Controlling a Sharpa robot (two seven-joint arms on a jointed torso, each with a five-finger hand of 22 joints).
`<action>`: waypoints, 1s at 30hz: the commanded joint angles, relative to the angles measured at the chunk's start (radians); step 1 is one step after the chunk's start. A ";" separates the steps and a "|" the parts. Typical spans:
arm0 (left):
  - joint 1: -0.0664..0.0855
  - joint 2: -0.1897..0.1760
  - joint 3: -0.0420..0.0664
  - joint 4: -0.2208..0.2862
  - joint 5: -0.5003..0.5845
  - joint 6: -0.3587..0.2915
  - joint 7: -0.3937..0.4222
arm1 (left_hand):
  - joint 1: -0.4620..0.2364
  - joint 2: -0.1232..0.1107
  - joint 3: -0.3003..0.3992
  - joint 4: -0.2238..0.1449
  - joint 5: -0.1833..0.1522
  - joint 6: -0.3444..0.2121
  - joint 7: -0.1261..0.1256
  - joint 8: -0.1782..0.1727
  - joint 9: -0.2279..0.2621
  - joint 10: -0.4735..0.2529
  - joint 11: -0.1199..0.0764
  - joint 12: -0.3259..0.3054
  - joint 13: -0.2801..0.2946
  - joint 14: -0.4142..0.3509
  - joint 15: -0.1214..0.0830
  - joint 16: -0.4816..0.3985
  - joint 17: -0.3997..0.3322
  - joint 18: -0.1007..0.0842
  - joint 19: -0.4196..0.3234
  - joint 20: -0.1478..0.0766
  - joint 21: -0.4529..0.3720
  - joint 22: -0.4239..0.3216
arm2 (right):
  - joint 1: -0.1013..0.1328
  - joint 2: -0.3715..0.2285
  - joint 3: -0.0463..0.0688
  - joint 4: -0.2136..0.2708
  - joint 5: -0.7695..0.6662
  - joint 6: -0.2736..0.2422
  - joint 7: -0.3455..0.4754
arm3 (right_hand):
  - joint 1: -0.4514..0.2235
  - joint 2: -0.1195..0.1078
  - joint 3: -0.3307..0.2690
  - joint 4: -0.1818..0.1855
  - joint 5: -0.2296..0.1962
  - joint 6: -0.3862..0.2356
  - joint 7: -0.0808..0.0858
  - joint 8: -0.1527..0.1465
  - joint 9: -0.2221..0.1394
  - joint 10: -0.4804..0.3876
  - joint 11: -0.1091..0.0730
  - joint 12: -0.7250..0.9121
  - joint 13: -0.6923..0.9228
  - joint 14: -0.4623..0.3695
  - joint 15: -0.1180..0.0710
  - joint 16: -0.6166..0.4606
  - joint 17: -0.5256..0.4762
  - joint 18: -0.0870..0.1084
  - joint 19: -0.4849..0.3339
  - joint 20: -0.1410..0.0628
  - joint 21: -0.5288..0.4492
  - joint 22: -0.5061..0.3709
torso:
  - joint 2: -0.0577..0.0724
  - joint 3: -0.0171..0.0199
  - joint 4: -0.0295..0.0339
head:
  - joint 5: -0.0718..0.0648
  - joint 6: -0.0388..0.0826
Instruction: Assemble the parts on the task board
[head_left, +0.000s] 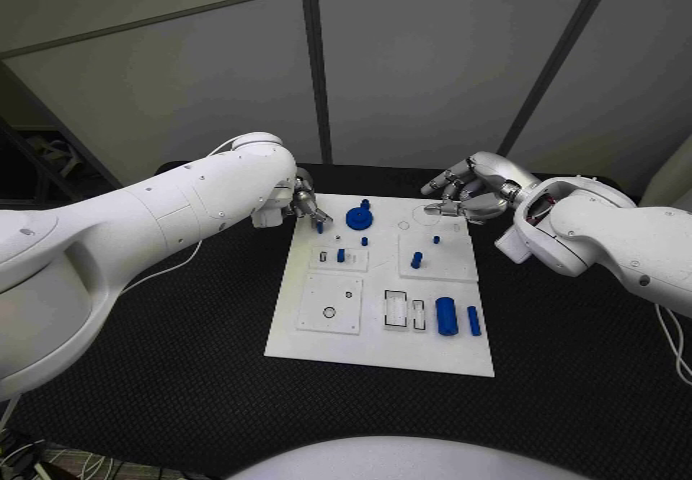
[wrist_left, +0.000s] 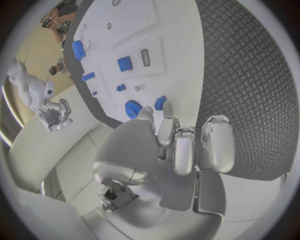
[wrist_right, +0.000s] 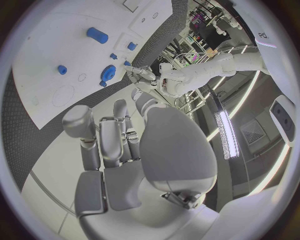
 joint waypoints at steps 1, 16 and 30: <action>0.001 -0.001 0.000 0.003 -0.001 -0.017 0.013 | 0.028 0.015 0.009 -0.013 0.008 -0.012 0.000 0.007 0.005 -0.001 -0.010 0.001 0.036 0.103 -0.007 0.003 0.256 0.002 0.001 -0.008 0.005 0.079 | 0.002 0.001 0.001 0.001 -0.002 0.006 0.004 | -0.004 0.002 0.004 0.005 0.007 -0.007 0.001 -0.001 -0.001 -0.006 0.001 -0.002 0.000 0.014 0.002 -0.004 0.022 0.000 -0.005 -0.002 -0.001 0.001 | 0.000 -0.0003 0.0003 | -0.002 -0.001; 0.001 -0.014 0.001 0.019 -0.001 0.023 0.036 | 0.147 0.046 0.255 -0.184 -0.120 -0.045 0.007 0.036 0.042 -0.009 -0.007 -0.019 0.022 0.105 -0.003 0.008 0.261 0.002 -0.003 -0.007 -0.002 0.081 | 0.002 0.002 0.001 0.000 -0.003 0.012 0.003 | -0.004 0.002 0.004 0.005 0.007 -0.007 0.001 -0.001 -0.001 -0.006 0.001 -0.002 0.000 0.014 0.002 -0.004 0.022 0.000 -0.005 -0.002 -0.001 0.001 | 0.000 -0.0001 0.0010 | -0.003 -0.009; 0.001 -0.060 0.001 0.071 -0.001 -0.035 0.087 | 0.008 -0.005 0.489 -0.312 -0.189 -0.055 0.012 0.058 0.077 -0.005 -0.001 -0.015 0.022 0.105 0.002 0.010 0.263 0.000 0.002 -0.001 0.003 0.095 | 0.002 0.000 0.001 0.001 -0.003 0.011 0.004 | -0.004 0.002 0.004 0.005 0.007 -0.007 0.001 -0.001 -0.001 -0.006 0.001 -0.002 0.000 0.014 0.002 -0.004 0.022 0.000 -0.005 -0.002 -0.001 0.001 | 0.000 0.0002 0.0014 | 0.000 -0.011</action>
